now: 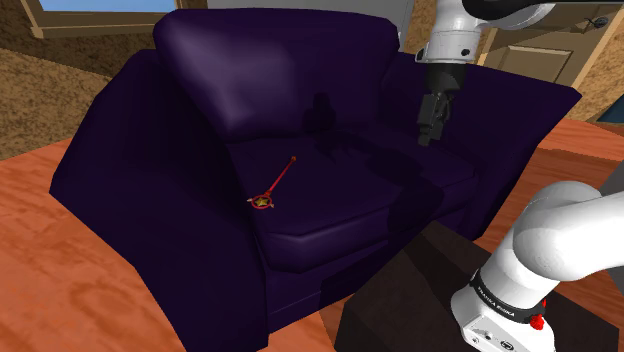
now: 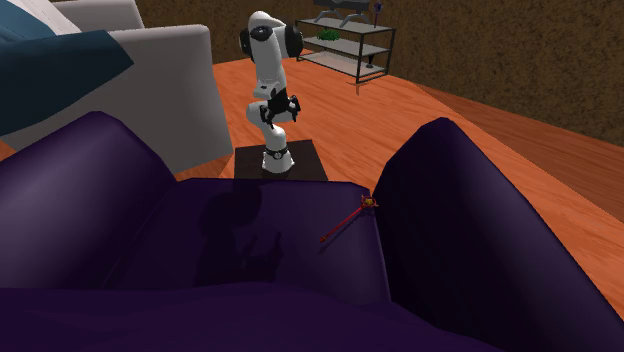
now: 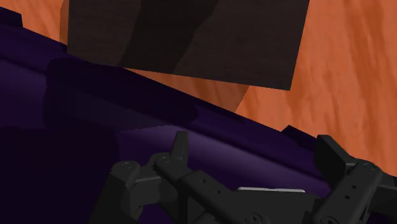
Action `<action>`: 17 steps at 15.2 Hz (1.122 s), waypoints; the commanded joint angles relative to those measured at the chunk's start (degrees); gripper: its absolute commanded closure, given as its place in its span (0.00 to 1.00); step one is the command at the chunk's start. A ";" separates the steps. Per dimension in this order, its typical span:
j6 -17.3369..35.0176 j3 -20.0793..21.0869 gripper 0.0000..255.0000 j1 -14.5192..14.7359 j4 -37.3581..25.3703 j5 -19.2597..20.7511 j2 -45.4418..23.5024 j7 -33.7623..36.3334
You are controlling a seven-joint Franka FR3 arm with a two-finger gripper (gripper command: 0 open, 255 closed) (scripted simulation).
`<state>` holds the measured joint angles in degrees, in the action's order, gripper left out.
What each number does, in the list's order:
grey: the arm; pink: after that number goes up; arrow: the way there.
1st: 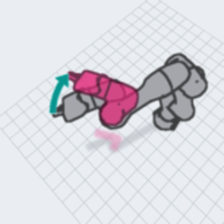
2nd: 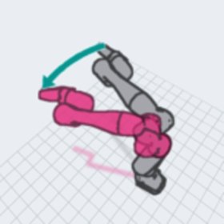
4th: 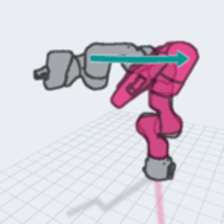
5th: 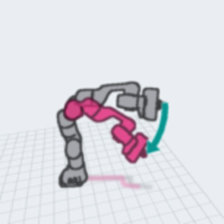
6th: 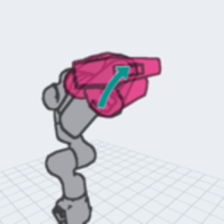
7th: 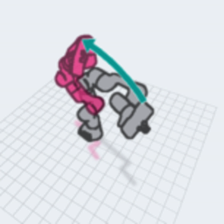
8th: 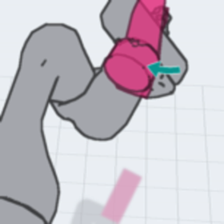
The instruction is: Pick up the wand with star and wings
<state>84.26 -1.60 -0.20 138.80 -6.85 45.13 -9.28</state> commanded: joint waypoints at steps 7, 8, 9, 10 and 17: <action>10.05 8.96 0.00 -0.94 1.15 -5.71 -5.59 15.43; 11.78 10.40 0.00 -1.14 0.97 -6.38 -6.95 17.96; 13.52 11.80 0.00 -1.37 0.69 -6.95 -8.41 20.49; 15.24 13.21 0.00 -1.65 0.30 -7.43 -9.98 23.01; 26.49 22.19 0.00 -4.59 -5.17 -7.13 -23.30 41.20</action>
<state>109.05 19.33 -4.27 134.59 -14.31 23.96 28.91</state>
